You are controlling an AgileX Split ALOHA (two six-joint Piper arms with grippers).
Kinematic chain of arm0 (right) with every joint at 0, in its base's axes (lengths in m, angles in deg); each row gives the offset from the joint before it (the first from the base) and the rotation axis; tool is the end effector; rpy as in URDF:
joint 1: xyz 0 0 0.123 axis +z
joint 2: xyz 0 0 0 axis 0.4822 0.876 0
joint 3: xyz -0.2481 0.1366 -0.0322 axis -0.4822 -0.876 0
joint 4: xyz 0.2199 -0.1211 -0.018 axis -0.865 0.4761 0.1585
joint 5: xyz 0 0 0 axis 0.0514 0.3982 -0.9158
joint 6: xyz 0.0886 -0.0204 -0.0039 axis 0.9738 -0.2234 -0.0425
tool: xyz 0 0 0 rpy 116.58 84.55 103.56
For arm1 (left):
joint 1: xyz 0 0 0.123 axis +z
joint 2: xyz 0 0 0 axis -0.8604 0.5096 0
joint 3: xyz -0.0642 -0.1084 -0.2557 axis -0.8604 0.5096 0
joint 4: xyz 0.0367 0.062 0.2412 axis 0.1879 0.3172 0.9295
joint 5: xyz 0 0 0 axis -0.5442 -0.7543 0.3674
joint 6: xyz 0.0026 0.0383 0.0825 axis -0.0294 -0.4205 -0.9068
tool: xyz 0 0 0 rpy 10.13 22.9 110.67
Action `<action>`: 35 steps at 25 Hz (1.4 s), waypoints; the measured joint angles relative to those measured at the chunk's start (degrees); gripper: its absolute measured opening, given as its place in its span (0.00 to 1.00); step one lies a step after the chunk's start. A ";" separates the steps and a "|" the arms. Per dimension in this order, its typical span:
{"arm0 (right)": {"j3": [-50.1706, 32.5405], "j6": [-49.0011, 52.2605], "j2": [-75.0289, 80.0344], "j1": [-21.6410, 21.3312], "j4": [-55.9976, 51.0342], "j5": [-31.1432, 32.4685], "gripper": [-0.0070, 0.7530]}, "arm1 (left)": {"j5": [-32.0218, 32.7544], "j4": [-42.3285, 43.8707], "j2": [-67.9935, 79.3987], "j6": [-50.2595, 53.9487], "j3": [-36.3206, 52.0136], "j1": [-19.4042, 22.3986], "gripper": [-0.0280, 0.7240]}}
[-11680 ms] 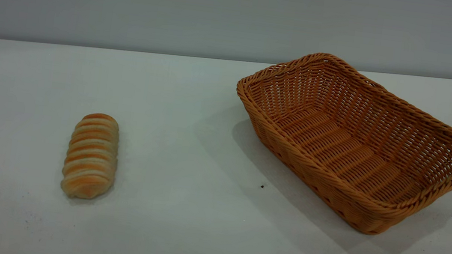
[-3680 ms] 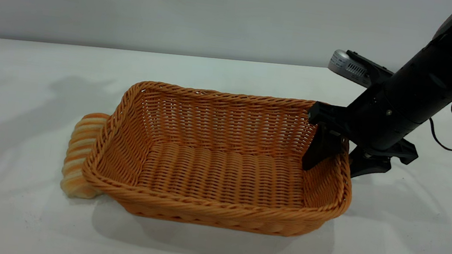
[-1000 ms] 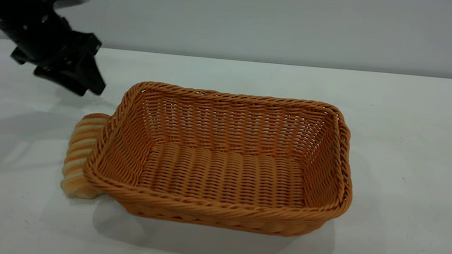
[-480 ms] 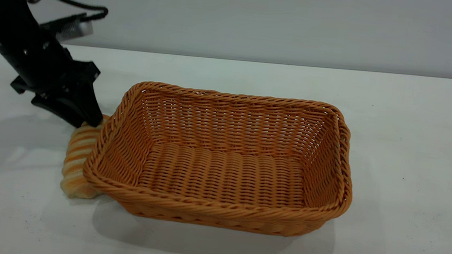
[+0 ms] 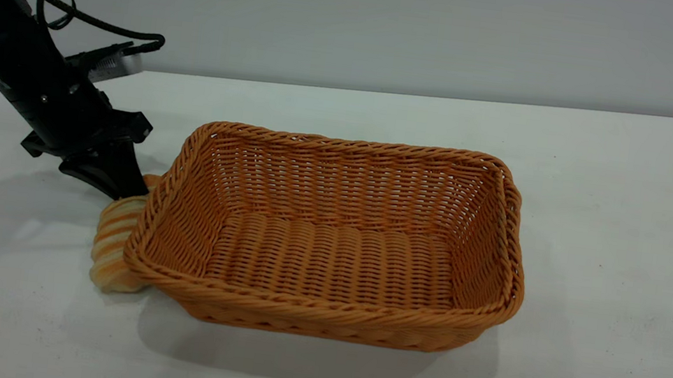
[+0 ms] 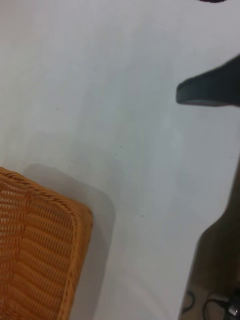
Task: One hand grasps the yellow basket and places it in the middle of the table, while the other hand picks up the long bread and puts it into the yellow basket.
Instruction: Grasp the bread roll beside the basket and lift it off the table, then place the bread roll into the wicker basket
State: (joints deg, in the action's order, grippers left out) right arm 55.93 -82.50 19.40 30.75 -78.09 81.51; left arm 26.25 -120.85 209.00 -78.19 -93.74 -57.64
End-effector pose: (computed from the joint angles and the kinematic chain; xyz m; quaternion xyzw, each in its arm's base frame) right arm 0.0062 0.0145 0.2680 -0.1030 0.8853 0.0512 0.4506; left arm 0.4391 -0.0189 0.0340 0.0919 0.9748 -0.1668 0.1165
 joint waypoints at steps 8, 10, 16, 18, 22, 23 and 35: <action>0.00 0.00 0.00 0.00 0.05 0.00 0.44 | 0.65 2.10 -4.74 -0.15 0.51 1.01 0.10; 0.00 0.00 0.00 0.00 0.05 0.00 0.43 | 0.79 1.90 -7.61 -0.21 0.51 1.16 0.10; -0.01 0.00 0.00 0.00 0.11 0.00 0.38 | 3.30 -5.51 -15.45 -5.80 0.51 0.51 0.10; -0.01 0.02 0.00 0.00 0.11 0.00 0.37 | 3.97 -6.17 -17.33 -6.99 0.40 -0.46 0.10; -0.01 0.19 0.00 0.00 0.11 0.00 0.35 | 8.56 -6.72 -19.13 -6.87 -3.19 -3.34 0.10; -0.01 0.23 0.00 0.00 0.11 0.00 0.35 | 9.89 -6.72 -19.23 -6.58 -4.55 -4.37 0.10; -0.01 0.81 0.00 0.00 0.11 0.00 0.35 | 10.73 -3.11 -14.85 -2.62 -8.74 -18.89 0.10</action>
State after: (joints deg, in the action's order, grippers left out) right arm 55.91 -81.70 19.40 30.75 -77.97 81.51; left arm 36.98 -123.96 194.15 -80.81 -102.48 -76.54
